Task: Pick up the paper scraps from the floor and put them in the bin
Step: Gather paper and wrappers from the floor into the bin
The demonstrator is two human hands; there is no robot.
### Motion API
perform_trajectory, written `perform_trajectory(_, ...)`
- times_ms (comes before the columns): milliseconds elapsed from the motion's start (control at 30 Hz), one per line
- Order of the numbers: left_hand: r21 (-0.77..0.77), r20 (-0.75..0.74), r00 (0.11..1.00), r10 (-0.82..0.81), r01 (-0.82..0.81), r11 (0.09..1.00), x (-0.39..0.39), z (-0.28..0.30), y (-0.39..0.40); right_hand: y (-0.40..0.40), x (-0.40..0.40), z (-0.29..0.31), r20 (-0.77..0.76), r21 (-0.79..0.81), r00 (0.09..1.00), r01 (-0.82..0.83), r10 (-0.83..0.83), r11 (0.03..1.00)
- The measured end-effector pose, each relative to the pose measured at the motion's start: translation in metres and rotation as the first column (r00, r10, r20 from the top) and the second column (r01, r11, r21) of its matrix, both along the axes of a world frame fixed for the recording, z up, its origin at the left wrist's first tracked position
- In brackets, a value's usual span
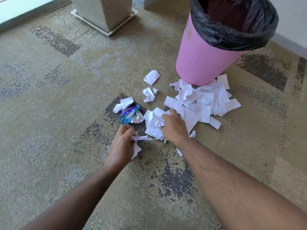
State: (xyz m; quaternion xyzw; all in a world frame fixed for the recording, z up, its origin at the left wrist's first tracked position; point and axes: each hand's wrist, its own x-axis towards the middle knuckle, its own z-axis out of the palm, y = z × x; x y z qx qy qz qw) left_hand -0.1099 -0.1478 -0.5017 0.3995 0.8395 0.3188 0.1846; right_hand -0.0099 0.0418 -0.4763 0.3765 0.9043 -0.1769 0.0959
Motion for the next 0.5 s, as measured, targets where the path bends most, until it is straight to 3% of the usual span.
perform_trajectory(333,0.019,-0.023,0.984,-0.179,0.179,0.984,-0.007,-0.008,0.04,-0.004,0.006,0.012,-0.089,0.03,0.996,0.0,0.003,1.0)
perform_trajectory(500,0.04,0.147,0.981,-0.123,0.118,0.992,-0.012,-0.006,0.052,-0.003,0.014,0.023,-0.095,0.003,0.995,0.033,-0.033,0.999)
